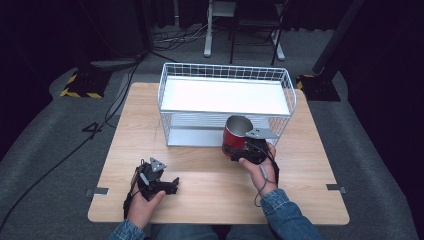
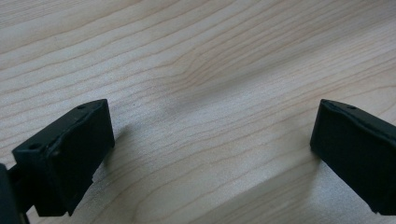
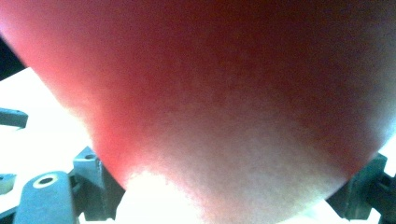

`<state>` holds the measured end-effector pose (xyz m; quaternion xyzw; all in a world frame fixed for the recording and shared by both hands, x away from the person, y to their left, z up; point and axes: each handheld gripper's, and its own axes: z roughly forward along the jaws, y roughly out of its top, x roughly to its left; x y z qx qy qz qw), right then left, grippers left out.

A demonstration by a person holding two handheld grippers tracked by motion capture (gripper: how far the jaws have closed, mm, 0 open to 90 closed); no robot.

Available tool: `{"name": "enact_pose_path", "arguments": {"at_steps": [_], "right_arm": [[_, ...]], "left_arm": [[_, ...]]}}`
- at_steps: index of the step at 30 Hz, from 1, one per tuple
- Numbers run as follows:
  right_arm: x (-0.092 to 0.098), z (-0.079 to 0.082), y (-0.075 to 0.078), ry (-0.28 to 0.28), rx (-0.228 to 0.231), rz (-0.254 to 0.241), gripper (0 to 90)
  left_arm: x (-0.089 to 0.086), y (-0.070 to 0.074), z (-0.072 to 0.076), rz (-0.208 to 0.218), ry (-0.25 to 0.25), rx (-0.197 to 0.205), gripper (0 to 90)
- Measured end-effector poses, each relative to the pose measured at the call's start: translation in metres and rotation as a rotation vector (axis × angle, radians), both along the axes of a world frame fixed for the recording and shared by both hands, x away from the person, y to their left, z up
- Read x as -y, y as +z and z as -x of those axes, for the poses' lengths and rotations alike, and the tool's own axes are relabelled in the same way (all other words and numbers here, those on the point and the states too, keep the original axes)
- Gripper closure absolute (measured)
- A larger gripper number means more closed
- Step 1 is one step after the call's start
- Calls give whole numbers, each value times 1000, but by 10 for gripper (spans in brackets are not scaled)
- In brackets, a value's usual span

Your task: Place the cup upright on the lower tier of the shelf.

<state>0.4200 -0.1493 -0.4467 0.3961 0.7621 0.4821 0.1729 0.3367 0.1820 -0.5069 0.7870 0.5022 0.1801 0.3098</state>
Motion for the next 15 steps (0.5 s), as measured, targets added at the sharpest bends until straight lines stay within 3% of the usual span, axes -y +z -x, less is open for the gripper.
{"name": "enact_pose_path", "arguments": {"at_steps": [15], "right_arm": [[-15, -28, -9, -34, 13, 27, 161]], "left_arm": [[0, 0, 0, -1, 0, 0, 0]]}}
